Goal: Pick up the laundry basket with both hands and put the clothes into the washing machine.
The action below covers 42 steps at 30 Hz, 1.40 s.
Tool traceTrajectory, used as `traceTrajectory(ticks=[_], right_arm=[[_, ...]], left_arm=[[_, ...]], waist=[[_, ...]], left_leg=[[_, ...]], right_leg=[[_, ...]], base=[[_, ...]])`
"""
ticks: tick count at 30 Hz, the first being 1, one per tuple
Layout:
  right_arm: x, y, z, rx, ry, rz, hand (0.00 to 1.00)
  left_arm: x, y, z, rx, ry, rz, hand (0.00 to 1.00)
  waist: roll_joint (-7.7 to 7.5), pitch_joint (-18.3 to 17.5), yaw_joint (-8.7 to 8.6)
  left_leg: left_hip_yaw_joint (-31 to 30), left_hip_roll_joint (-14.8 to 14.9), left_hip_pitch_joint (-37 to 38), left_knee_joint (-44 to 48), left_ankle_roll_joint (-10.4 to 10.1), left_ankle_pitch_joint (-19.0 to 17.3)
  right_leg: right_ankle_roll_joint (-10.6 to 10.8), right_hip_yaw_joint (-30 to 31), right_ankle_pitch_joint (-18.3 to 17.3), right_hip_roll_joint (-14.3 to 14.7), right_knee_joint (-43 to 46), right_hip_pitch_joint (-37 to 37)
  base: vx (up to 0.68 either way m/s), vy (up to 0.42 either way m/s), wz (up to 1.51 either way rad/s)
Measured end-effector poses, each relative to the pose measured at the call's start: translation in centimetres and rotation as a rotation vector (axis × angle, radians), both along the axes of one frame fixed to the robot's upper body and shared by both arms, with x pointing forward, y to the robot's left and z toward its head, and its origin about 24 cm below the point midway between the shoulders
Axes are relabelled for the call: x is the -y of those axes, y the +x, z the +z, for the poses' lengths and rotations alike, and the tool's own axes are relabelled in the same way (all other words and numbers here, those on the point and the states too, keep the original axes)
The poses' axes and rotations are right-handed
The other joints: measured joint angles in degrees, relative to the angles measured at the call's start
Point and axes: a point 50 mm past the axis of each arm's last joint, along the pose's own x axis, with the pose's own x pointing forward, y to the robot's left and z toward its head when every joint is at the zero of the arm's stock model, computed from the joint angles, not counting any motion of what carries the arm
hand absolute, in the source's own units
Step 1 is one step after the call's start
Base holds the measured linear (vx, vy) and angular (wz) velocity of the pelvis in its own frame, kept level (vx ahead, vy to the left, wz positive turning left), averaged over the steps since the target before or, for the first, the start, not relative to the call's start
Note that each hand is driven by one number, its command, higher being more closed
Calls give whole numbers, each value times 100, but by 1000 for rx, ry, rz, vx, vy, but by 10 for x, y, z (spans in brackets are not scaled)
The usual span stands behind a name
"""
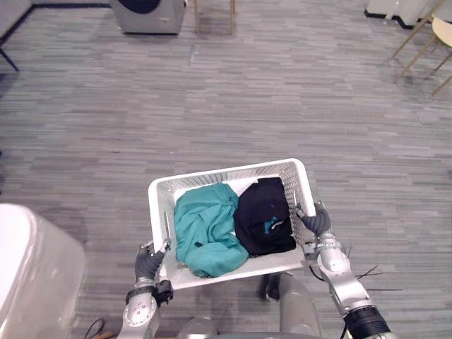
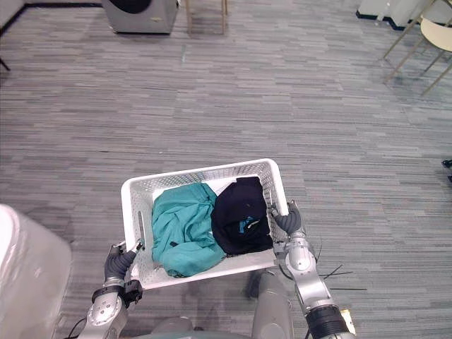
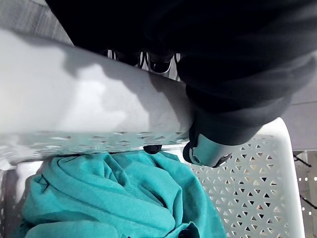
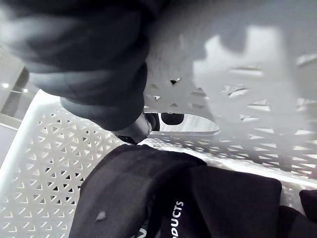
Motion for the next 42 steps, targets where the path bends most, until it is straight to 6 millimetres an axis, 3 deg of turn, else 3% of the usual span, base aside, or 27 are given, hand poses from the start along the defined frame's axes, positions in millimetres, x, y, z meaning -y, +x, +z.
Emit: traceTrajectory(ticks=[1, 2, 3, 4, 6, 7, 9, 13, 15, 16, 17, 18, 19, 20, 23, 24, 28, 31, 33, 34, 36, 37, 38, 39, 40, 41, 42], right_arm=[[1, -1, -1, -4, -1, -2, 100], [8, -3, -1, -11, -23, -12, 100], [14, -2, -1, -21, -31, -37, 100], [16, -3, -1, -23, -33, -43, 100], [22, -7, -4, -45, -55, -51, 100], [24, -7, -4, -46, -59, -56, 100], [24, -7, -2, -36, -50, -60, 100], [21, -2, 14, 39, -32, -48, 100], [21, 0, 16, 50, -32, -47, 100], [20, 0, 15, 48, -30, -48, 100], [17, -1, 9, 30, -1, -65, 100], [17, 0, 8, 26, 4, -68, 100], [18, 3, 11, 36, -3, -65, 100], [20, 6, 12, 34, -10, -65, 100], [19, 5, 6, 10, -6, -66, 100], [17, 0, -5, -30, 8, -76, 100], [11, -10, -16, -58, 42, -75, 100], [16, -10, -14, -46, 38, -85, 100], [23, -21, -19, -71, 37, -122, 100], [23, -23, -20, -74, 37, -125, 100], [24, -33, -22, -81, 40, -134, 100], [29, -37, -23, -90, 33, -153, 100], [36, -38, -22, -92, 29, -179, 100], [37, -38, -20, -85, 29, -186, 100], [38, -40, -18, -79, 25, -187, 100], [40, -44, -15, -73, 20, -194, 100], [41, -52, -14, -65, 26, -214, 100]], left_arm=[[0, 0, 0, 0, 11, -9, 100], [6, 4, -1, -7, 12, -33, 100], [13, 9, -1, 1, 7, -50, 100], [13, 12, 0, 9, 7, -52, 100], [20, 14, -3, 0, -16, -52, 100], [22, 14, -4, -3, -21, -54, 100], [22, 13, -5, -8, -20, -58, 100], [21, 9, -5, -3, -28, -53, 100], [21, 10, -3, 7, -26, -53, 100], [20, 9, 0, 17, -26, -51, 100], [15, 9, 2, 22, -8, -53, 100], [14, 11, 4, 31, -4, -51, 100], [16, 14, 10, 61, -12, -50, 100], [19, 14, 10, 60, -22, -49, 100], [19, 8, 6, 33, -25, -44, 100], [17, 5, 4, 20, -15, -45, 100], [8, 3, 4, 8, 27, -61, 100], [10, 16, 11, 41, 43, -92, 100], [16, 29, 14, 60, 64, -132, 100], [16, 30, 14, 61, 71, -136, 100], [17, 29, 13, 58, 81, -141, 100], [24, 29, 10, 48, 60, -146, 100], [31, 32, 9, 51, 42, -156, 100], [33, 37, 10, 57, 38, -158, 100], [35, 39, 8, 50, 33, -152, 100], [37, 38, 6, 41, 31, -159, 100], [38, 38, 7, 47, 31, -168, 100]], waist=[[-29, -21, -25], [176, -44, -44], [469, -76, 6], [491, -70, -3], [541, -57, 59], [592, -41, 62], [633, 38, 150], [532, 94, 419], [505, 106, 570], [535, 98, 603], [359, 88, 751], [210, 41, 725], [184, 19, 714], [136, 15, 750], [4, -18, 730], [-13, -7, 706], [33, -16, 542], [102, 28, 225], [84, 45, 32], [59, 32, -5], [-34, -29, -110], [188, -135, -238], [519, -222, -223], [588, -211, -225], [586, -209, -197], [640, -203, -186], [666, -188, -210]], left_leg=[[-66, -4, 136, -33, -87, -46], [-177, 152, 414, 31, -197, -94], [-297, 484, 315, 550, -647, 162], [-375, 544, 162, 962, -940, 408], [-527, 737, -765, 3334, -1301, 2154], [-503, 881, -1094, 4138, -1274, 2075], [-257, 1203, -2189, 6088, -386, 1413], [-51, 724, -3705, 4967, -98, 798], [-152, 389, -4190, 3153, -228, 881], [-310, 285, -4200, 1654, -422, 1441], [-60, 70, -3983, 1437, -27, 2084], [-29, -38, -4042, 1537, 16, 1956], [-60, -120, -4241, 2017, 431, 1626], [54, -188, -4238, 2482, 792, 1287], [246, -531, -3532, 2355, 942, 830], [241, -744, -2770, 1946, 934, 676], [63, -918, -1116, 590, 929, 677], [-211, -834, -495, 73, 725, 568], [-459, -813, 58, -37, 474, 430], [-515, -834, 181, -91, 433, 405], [-858, -907, 745, -59, 208, 274], [-1012, -736, 855, 169, 173, 265], [-1017, -517, 615, 912, -97, 462], [-965, -478, 303, 1617, -348, 859], [-803, -480, -145, 2646, -563, 2002], [-686, -271, -570, 3679, -845, 2308], [-316, 144, -1072, 4940, -599, 1856]], right_leg=[[-126, -11, 92, 32, -177, 8], [-375, 22, 1116, 113, 160, -9], [-571, -91, 826, 313, 968, -219], [-600, -118, 634, 327, 1247, -253], [-608, -114, -140, 451, 1567, 265], [-592, -117, -255, 543, 1474, 520], [-539, -4, -668, 787, 985, 1704], [-146, 318, -988, 589, 196, 2931], [193, 355, -1196, 289, -29, 3341], [435, 436, -1346, 197, -221, 3638], [514, 710, -1443, 26, -576, 4018], [490, 826, -1403, -41, -661, 4066], [478, 874, -1137, 21, -591, 4132], [699, 898, -1070, -166, -116, 4079], [1021, 1367, -1166, -576, 3030, 3057], [962, 1437, -1155, -679, 4998, 2501], [210, 537, -1618, -658, 5762, 1595], [-93, -63, -1776, -317, 4100, 511], [69, 137, -724, 182, 1192, 307], [66, 199, -504, 260, 761, 288], [-534, 404, 189, 526, 263, 180], [-788, 494, 942, 554, 766, 92], [-729, 384, 550, 719, 1487, -53], [-672, 372, 254, 737, 1757, -31], [-619, 474, -101, 747, 1875, 200], [-540, 506, -302, 817, 1710, 640], [-510, 513, -462, 925, 1425, 1262]], base=[[641, -173, 5], [989, -228, -22], [991, -230, -25], [964, -247, -37], [772, -203, -25], [724, -105, -23], [640, -15, -18], [607, 148, -22], [612, 274, -29], [690, 334, -28], [828, 381, -21], [886, 343, 7], [748, 260, 18], [750, 271, 15], [700, 284, -11], [636, 223, -5], [592, 151, -4], [571, 58, 37], [778, -9, 59], [723, -38, 48], [764, -75, 35], [1054, -94, 26], [865, -67, 14], [826, -91, -16], [654, -73, -14], [958, -47, -11], [784, 2, 0]])
